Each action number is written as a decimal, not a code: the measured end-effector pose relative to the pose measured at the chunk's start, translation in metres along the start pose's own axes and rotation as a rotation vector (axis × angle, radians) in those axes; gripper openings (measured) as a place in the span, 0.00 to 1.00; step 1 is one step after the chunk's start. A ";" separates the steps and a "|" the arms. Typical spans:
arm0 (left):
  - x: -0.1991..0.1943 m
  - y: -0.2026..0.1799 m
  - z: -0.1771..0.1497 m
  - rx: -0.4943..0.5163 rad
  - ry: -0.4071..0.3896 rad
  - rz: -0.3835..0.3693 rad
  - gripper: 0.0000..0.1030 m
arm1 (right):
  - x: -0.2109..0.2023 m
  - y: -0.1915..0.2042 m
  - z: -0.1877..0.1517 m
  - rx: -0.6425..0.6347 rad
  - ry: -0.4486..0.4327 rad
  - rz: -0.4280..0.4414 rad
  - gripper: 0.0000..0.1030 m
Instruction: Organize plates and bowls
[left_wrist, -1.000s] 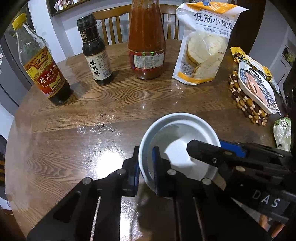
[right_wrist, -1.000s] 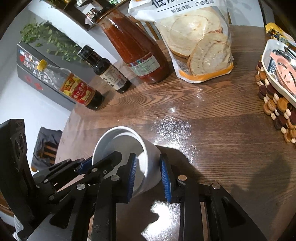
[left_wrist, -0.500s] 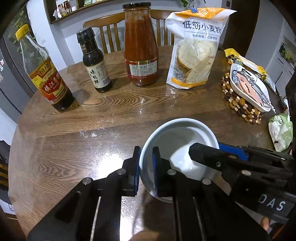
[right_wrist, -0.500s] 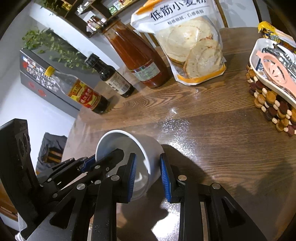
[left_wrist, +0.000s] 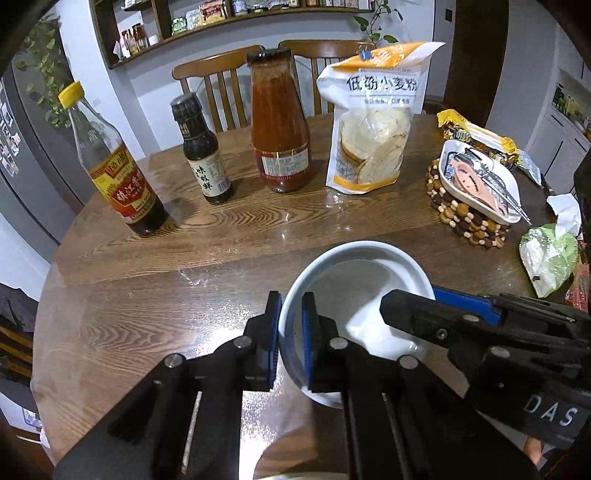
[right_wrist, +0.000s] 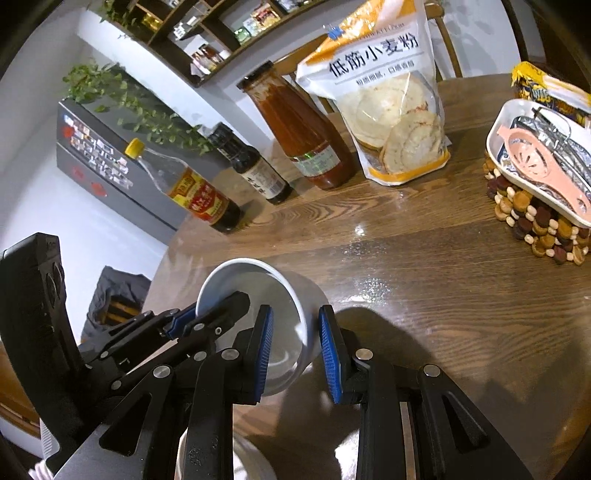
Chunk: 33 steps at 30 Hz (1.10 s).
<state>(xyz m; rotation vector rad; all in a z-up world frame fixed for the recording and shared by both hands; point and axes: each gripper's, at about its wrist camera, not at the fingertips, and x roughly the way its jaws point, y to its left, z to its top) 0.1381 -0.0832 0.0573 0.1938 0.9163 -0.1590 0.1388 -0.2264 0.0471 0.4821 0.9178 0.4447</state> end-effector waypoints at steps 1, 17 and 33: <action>-0.003 -0.001 -0.001 0.002 -0.003 0.001 0.07 | -0.002 0.001 -0.001 -0.001 -0.001 0.001 0.28; -0.043 -0.010 -0.013 0.020 -0.061 0.032 0.09 | -0.034 0.020 -0.018 -0.036 -0.039 0.006 0.28; -0.075 -0.012 -0.031 0.017 -0.099 0.040 0.10 | -0.056 0.039 -0.037 -0.059 -0.071 0.004 0.29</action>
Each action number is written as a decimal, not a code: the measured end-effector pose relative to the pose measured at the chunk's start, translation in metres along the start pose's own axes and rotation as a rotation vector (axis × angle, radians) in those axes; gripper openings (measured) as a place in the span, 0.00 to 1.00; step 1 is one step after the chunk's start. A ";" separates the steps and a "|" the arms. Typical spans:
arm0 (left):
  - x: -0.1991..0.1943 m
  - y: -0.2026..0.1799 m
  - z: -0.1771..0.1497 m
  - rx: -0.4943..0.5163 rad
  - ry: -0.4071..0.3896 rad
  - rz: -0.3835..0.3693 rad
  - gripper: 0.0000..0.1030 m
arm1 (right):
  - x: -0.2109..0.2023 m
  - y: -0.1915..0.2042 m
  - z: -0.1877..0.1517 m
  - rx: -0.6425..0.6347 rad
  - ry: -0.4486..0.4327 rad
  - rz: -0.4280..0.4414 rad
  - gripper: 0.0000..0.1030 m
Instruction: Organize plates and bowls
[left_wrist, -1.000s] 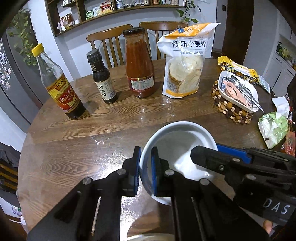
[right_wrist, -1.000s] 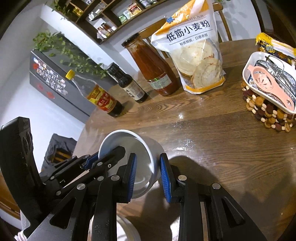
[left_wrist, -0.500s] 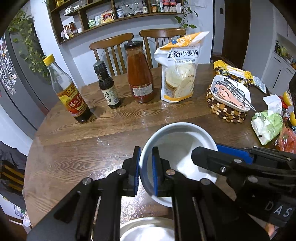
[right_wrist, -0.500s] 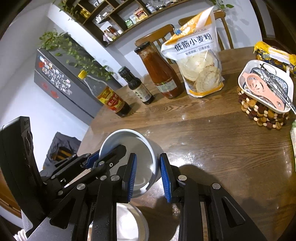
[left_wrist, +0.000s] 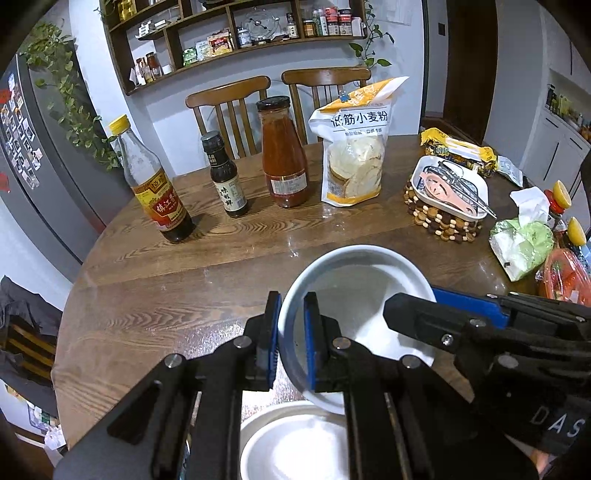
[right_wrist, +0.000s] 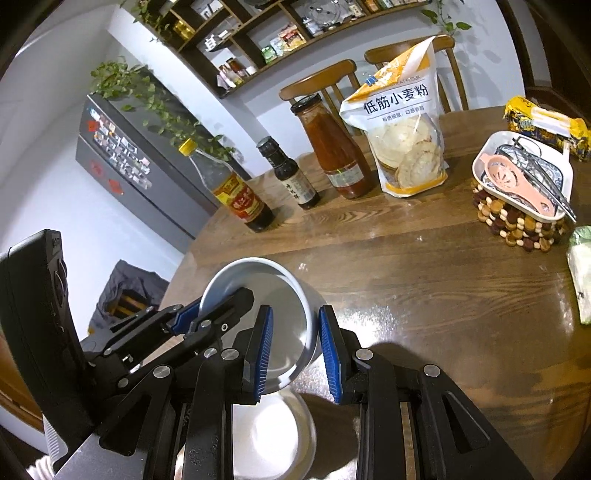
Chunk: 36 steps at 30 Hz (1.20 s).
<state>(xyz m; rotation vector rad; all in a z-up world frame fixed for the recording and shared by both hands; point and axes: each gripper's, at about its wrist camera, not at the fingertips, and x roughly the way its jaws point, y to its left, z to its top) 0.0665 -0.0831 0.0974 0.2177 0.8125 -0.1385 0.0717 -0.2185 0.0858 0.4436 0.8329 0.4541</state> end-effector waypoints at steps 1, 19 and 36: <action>-0.001 0.000 -0.001 0.001 -0.001 -0.002 0.10 | -0.002 0.001 -0.001 0.000 -0.002 -0.002 0.29; -0.024 -0.012 -0.019 0.036 -0.032 -0.050 0.10 | -0.031 0.007 -0.029 0.024 -0.040 -0.050 0.29; -0.039 0.002 -0.045 0.065 -0.051 -0.069 0.11 | -0.035 0.034 -0.057 0.027 -0.042 -0.092 0.28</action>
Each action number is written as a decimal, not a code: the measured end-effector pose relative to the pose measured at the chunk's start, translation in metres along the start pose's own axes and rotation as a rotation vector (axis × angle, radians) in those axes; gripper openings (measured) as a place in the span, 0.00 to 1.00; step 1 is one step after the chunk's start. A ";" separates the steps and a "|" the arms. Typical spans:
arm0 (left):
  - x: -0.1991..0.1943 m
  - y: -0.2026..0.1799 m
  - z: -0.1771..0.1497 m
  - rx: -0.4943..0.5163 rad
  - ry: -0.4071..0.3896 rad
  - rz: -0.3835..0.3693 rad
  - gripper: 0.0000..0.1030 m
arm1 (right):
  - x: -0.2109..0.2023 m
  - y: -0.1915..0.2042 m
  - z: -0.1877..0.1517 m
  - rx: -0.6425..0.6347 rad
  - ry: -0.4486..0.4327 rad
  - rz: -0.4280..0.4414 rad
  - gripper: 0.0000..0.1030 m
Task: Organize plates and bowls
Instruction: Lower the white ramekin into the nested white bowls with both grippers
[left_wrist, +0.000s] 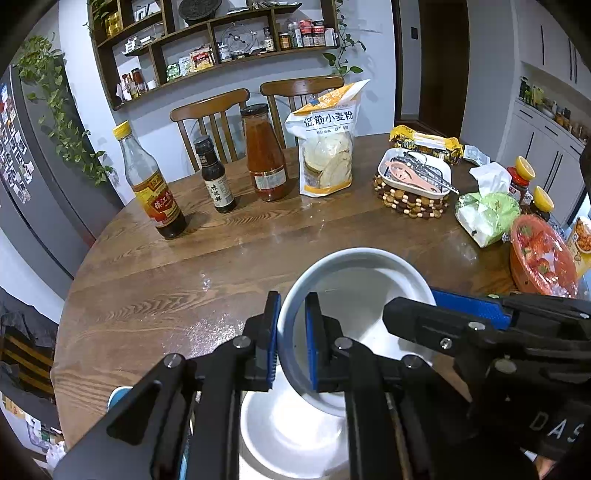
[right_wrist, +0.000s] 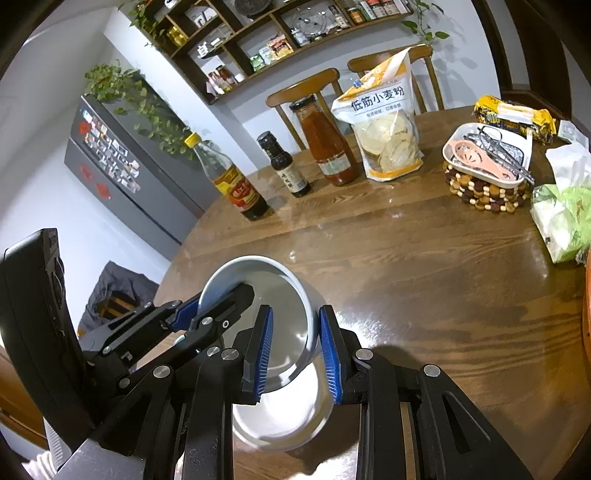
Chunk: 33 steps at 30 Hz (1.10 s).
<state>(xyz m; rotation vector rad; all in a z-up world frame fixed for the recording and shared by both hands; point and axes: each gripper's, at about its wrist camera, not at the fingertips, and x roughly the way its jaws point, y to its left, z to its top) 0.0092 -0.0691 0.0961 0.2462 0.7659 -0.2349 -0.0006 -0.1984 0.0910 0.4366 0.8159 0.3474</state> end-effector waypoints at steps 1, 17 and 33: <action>0.000 0.002 -0.002 0.000 0.002 -0.001 0.11 | 0.000 0.002 -0.003 0.002 0.002 -0.002 0.29; 0.002 0.015 -0.029 0.022 0.046 -0.029 0.12 | 0.010 0.018 -0.031 0.030 0.039 -0.038 0.28; 0.017 0.023 -0.053 0.014 0.122 -0.038 0.12 | 0.029 0.019 -0.051 0.057 0.110 -0.043 0.29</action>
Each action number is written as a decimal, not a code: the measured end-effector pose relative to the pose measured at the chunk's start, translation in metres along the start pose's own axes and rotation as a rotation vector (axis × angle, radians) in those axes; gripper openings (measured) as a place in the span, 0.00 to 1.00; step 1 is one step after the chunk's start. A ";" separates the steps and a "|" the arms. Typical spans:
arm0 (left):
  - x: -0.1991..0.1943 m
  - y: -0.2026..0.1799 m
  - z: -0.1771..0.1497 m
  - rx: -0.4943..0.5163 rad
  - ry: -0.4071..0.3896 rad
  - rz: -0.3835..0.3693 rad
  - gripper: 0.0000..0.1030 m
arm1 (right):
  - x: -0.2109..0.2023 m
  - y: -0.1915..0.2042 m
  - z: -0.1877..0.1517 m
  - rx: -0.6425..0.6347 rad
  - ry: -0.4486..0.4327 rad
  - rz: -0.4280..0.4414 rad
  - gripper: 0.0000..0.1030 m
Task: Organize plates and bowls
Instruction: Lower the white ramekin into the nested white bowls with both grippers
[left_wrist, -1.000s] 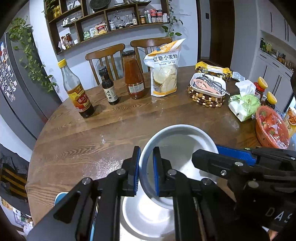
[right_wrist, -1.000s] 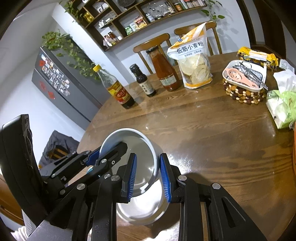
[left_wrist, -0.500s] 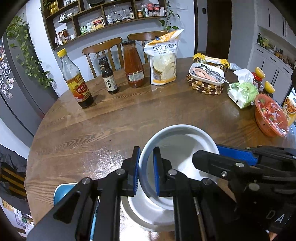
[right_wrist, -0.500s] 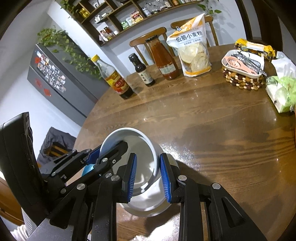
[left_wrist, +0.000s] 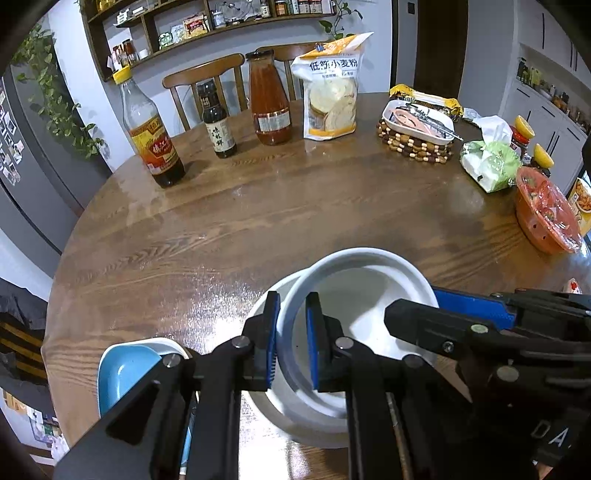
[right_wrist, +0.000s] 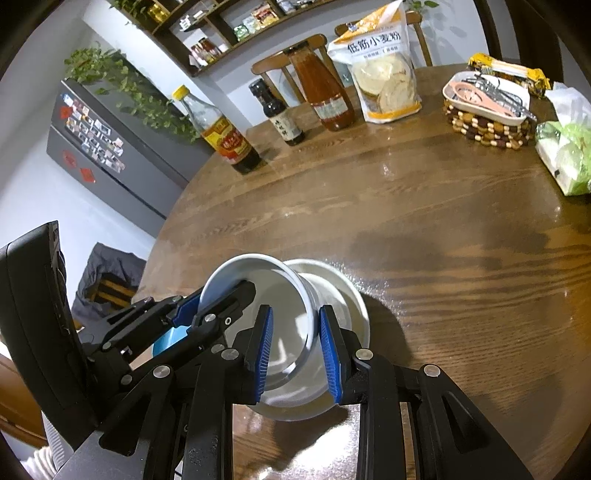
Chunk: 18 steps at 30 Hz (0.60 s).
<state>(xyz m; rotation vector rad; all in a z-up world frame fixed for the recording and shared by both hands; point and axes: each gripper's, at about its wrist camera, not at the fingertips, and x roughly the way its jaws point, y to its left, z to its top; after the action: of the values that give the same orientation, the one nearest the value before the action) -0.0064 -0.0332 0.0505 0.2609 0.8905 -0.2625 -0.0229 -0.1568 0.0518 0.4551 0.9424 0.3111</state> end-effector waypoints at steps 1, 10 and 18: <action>0.001 0.001 -0.001 -0.002 0.003 0.000 0.12 | 0.001 0.000 -0.001 0.002 0.005 0.000 0.29; 0.009 0.003 -0.008 -0.011 0.028 0.001 0.12 | 0.011 -0.001 -0.005 0.006 0.040 -0.002 0.28; 0.016 0.003 -0.012 -0.010 0.051 -0.003 0.12 | 0.018 -0.003 -0.008 0.012 0.064 -0.012 0.28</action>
<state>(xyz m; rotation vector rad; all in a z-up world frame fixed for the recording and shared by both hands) -0.0046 -0.0288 0.0316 0.2584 0.9423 -0.2550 -0.0190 -0.1498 0.0338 0.4525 1.0092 0.3103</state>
